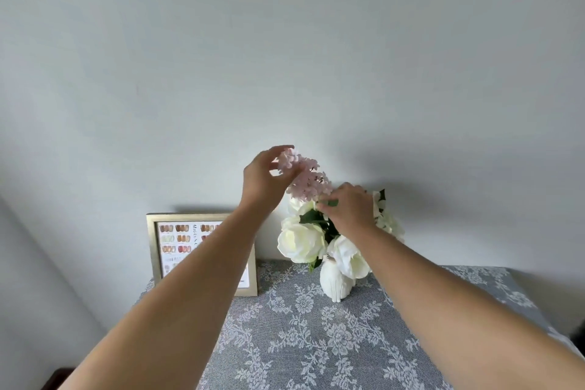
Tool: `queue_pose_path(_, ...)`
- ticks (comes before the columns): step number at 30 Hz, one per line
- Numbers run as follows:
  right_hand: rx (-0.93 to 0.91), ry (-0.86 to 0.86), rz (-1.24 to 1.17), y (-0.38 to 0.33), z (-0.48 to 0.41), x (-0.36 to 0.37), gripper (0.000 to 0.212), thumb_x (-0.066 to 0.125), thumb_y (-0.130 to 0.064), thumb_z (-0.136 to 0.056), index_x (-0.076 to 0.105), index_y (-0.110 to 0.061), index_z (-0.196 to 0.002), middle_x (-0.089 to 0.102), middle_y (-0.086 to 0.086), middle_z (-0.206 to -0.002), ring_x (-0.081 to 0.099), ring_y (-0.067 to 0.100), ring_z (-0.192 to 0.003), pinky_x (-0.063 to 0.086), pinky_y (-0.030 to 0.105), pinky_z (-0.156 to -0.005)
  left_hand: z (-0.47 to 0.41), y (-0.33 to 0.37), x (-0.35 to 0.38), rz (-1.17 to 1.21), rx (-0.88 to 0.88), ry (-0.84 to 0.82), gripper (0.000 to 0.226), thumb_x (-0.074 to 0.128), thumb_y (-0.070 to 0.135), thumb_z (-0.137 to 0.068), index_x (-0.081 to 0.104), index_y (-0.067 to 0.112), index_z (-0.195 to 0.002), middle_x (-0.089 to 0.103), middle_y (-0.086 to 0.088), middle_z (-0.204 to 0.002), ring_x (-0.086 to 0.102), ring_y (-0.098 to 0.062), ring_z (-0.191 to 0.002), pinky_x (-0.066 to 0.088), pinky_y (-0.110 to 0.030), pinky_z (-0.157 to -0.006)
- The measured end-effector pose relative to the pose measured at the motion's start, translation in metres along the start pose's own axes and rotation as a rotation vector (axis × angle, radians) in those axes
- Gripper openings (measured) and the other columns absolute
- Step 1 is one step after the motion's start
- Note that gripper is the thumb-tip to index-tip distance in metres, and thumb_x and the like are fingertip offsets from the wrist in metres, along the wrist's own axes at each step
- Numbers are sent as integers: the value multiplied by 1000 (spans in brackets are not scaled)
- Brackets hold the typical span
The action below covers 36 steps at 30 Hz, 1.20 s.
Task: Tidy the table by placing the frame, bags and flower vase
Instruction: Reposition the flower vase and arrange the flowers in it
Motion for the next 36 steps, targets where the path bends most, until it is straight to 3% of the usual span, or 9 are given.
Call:
queue_pose_path(4, 49, 48, -25, -4, -5, 8, 20, 67, -32, -78, 73, -17, -90, 66, 2, -92, 54, 23, -96, 41, 38, -88, -6, 0, 6, -19, -6, 8, 8, 73, 25, -74, 69, 21, -80, 69, 7, -76, 60, -2, -68, 38, -3, -56)
queue_pose_path(6, 60, 70, -2, -3, -8, 8, 20, 66, -33, -78, 73, -16, -87, 65, 3, -92, 55, 23, -94, 41, 40, -87, -9, 1, 10, 4, -10, 2, 11, 74, 25, -72, 70, 15, -75, 67, 1, -69, 53, 2, -58, 38, -8, -54)
queue_pose_path(11, 55, 125, 87, 3, -19, 4, 25, 63, -33, -78, 65, -8, -81, 64, 7, -86, 56, 27, -90, 38, 38, -81, -19, 9, 27, 77, -49, -31, 10, 76, 21, -69, 73, 14, -76, 71, -11, -75, 53, -12, -63, 42, -24, -60)
queue_pose_path(13, 56, 135, 145, 9, -23, 1, 29, 63, -36, -78, 60, -7, -83, 63, 8, -85, 55, 28, -90, 36, 39, -80, -24, 11, 36, 77, -56, -54, 14, 76, 20, -68, 70, 8, -72, 65, -13, -66, 45, -14, -59, 37, -26, -58)
queue_pose_path(18, 73, 105, 215, 24, -33, -6, 26, 59, -33, -77, 59, -9, -85, 62, 5, -86, 53, 26, -96, 34, 38, -84, -33, 13, 57, 54, -55, -81, 32, 76, 20, -66, 57, -5, -66, 33, -2, -54, 22, -11, -51, 20, -25, -48)
queue_pose_path(23, 57, 52, 314, 36, -31, 1, 30, 58, -37, -78, 60, -11, -93, 62, 2, -93, 51, 24, -101, 31, 36, -85, -37, 8, 71, -12, -50, -125, 31, 73, 17, -68, 52, -2, -58, 31, 2, -51, 20, -9, -47, 19, -24, -46)
queue_pose_path(28, 80, 20, 350, 44, -32, 7, 34, 57, -40, -79, 62, -14, -99, 59, -1, -101, 47, 21, -105, 30, 38, -89, -39, 1, 77, -33, -87, -131, 31, 75, 21, -68, 60, -6, -71, 36, -6, -59, 24, -16, -56, 22, -27, -53)
queue_pose_path(32, 110, 23, 306, 46, -33, 10, 34, 57, -41, -78, 63, -15, -99, 57, -1, -103, 44, 21, -107, 27, 38, -89, -40, 0, 79, -28, -87, -134, 33, 77, 22, -67, 59, -6, -70, 38, -6, -59, 26, -17, -57, 24, -28, -55)
queue_pose_path(36, 103, 35, 262, 45, -34, 9, 34, 63, -41, -75, 65, -19, -100, 55, -4, -110, 42, 21, -111, 26, 40, -87, -43, -2, 76, -32, -72, -141, 28, 78, 25, -67, 57, 7, -63, 39, 7, -51, 30, -12, -46, 28, -20, -47)
Point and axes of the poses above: each hand's wrist, its own z-axis away from the middle knuckle, its own x-axis out of the palm, y = z × x, the point moved 1 cm from there along -z, towards the middle knuckle
